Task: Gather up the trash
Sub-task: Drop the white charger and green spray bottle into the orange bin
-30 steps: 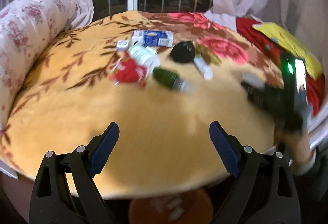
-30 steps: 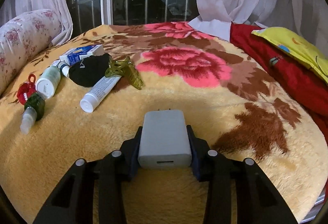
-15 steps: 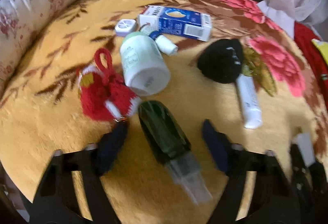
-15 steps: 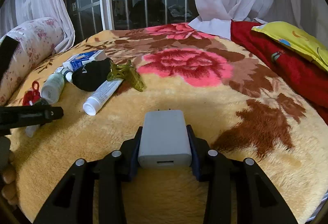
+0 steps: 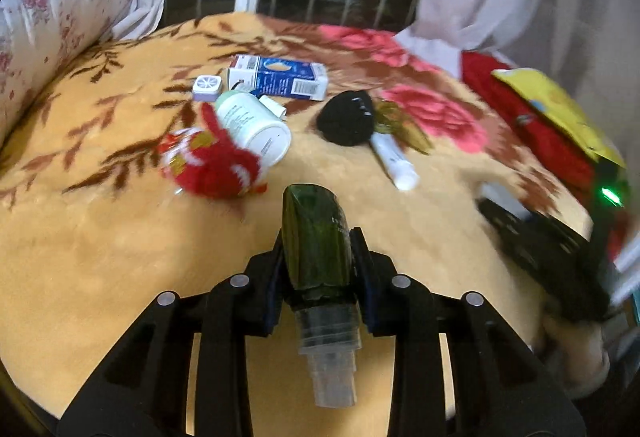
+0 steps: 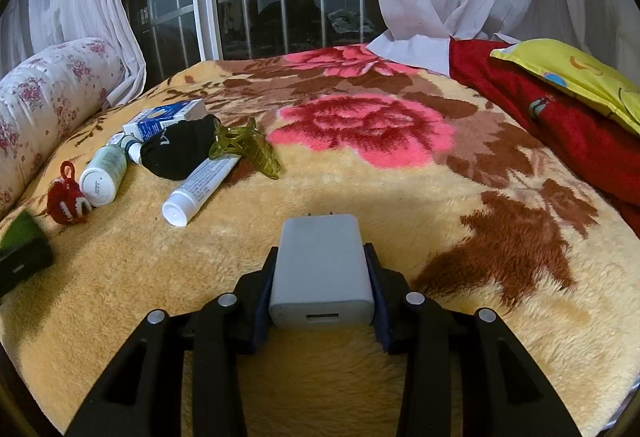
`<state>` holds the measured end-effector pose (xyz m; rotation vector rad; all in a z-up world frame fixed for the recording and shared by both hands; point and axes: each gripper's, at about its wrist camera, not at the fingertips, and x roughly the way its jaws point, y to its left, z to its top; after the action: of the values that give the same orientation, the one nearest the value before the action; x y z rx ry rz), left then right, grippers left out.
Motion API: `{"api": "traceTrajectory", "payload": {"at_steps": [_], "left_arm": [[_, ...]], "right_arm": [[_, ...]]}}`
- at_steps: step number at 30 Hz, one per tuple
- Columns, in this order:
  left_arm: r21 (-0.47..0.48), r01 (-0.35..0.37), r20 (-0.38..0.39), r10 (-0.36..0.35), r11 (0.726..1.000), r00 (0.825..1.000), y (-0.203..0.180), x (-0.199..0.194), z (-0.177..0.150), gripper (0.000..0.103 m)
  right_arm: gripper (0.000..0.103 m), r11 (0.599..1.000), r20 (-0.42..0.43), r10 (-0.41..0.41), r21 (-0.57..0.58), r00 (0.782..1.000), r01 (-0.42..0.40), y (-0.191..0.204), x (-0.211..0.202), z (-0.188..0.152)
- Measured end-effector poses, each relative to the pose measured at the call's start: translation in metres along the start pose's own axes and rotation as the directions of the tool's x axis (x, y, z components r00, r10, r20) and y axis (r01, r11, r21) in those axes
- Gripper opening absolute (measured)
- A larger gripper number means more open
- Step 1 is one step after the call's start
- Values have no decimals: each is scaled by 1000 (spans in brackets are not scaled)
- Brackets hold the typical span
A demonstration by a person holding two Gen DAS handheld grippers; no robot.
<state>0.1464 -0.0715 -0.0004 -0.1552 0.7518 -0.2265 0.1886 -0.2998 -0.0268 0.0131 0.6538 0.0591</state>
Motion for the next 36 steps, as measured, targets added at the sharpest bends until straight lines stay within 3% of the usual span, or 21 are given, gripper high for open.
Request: {"api": "traceTrajectory", "payload": {"at_steps": [3, 12, 16, 24, 29, 36], "left_arm": [[20, 11, 24, -12, 1000, 1000, 9, -27, -16, 29], [165, -68, 50, 61, 984, 997, 8, -77, -79, 29], [186, -70, -1, 71, 980, 997, 13, -76, -111, 29], [134, -40, -125, 57, 990, 991, 37, -65, -148, 29], [125, -33, -155, 53, 992, 986, 40, -67, -160, 29], [125, -43, -226, 71, 991, 972, 39, -57, -171, 29]], "right_arm": [[40, 1000, 5, -4, 5, 1000, 3, -1, -1, -1], [40, 991, 18, 58, 117, 998, -60, -8, -27, -4], [40, 982, 31, 122, 138, 992, -125, 1, -57, -15], [40, 964, 46, 265, 25, 963, -266, 61, -129, -51], [40, 933, -48, 358, -33, 933, -359, 97, -149, -91], [40, 917, -234, 365, -77, 901, -392, 125, -138, -150]]}}
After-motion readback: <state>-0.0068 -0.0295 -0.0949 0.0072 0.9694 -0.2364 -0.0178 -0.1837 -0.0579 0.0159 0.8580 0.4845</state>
